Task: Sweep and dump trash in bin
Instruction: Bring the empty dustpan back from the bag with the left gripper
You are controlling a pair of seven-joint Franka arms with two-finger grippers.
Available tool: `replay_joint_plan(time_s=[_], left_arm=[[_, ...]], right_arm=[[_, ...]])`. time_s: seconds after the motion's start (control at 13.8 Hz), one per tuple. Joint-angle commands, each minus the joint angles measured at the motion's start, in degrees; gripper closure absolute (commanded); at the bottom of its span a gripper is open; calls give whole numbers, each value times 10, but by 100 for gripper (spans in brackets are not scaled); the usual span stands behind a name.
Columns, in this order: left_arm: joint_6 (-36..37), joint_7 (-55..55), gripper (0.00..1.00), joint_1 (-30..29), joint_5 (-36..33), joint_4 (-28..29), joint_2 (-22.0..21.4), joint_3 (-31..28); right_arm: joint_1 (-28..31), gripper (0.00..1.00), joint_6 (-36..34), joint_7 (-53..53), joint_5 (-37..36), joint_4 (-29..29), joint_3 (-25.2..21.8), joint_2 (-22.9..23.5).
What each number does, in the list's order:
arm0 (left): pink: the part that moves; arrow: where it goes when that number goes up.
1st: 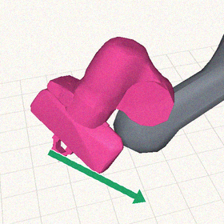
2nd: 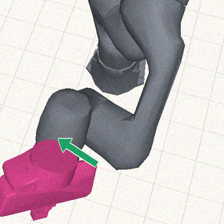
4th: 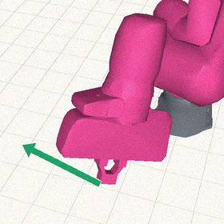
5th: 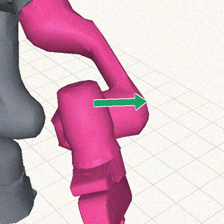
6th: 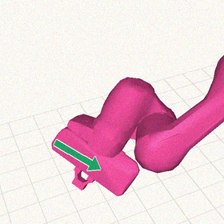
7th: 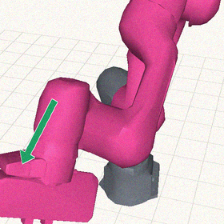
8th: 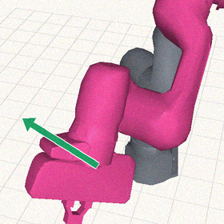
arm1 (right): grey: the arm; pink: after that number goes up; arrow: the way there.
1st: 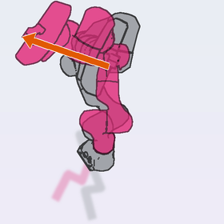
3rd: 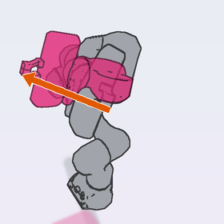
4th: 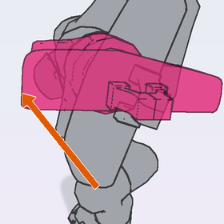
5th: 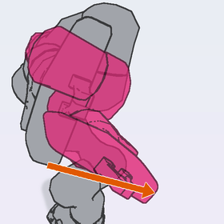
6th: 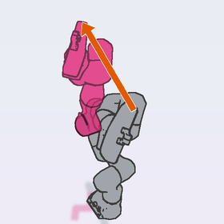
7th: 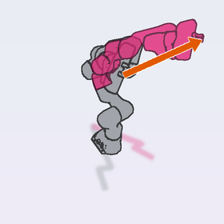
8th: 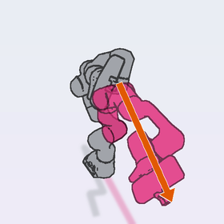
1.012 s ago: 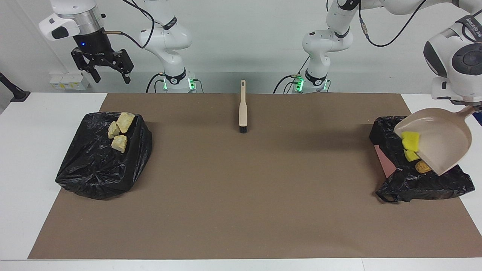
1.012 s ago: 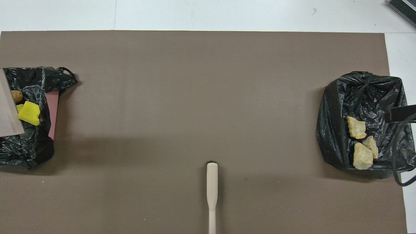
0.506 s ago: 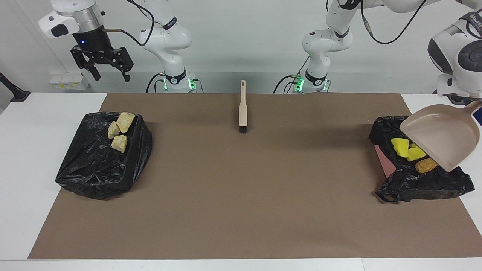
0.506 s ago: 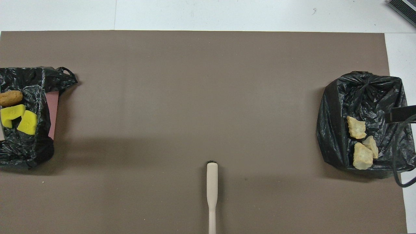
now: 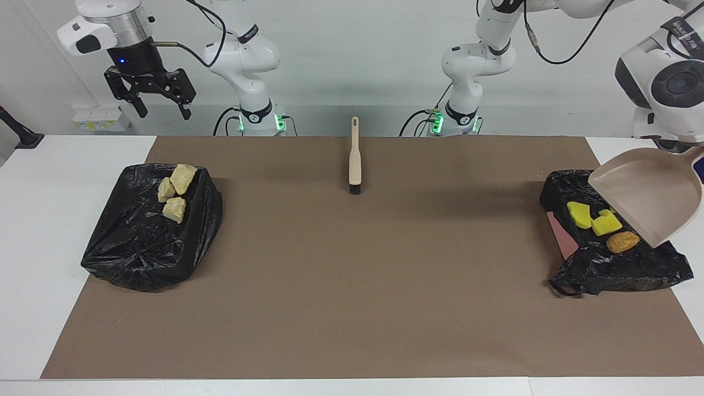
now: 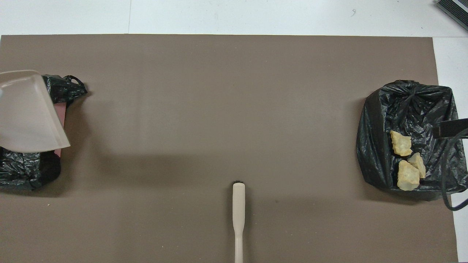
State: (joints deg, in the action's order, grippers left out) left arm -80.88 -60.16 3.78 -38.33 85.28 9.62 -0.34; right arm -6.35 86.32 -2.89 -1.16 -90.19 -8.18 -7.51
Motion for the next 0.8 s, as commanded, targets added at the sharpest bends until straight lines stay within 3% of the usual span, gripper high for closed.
replay_joint_plan(time_s=[0.0,0.29,0.51,0.72], left_arm=[[22,135,100,23,100,20,-26,-5],[39,301,100,75,228,28,-37,-2],[42,488,100,128,322,29,-43,-2],[8,634,100,176,394,36,-46,-3]], right_arm=[[4,0,-11,7,0,1,3,-5],[4,0,-11,7,0,1,3,-5],[4,0,-11,7,0,1,3,-5],[4,0,-11,7,0,1,3,-5]])
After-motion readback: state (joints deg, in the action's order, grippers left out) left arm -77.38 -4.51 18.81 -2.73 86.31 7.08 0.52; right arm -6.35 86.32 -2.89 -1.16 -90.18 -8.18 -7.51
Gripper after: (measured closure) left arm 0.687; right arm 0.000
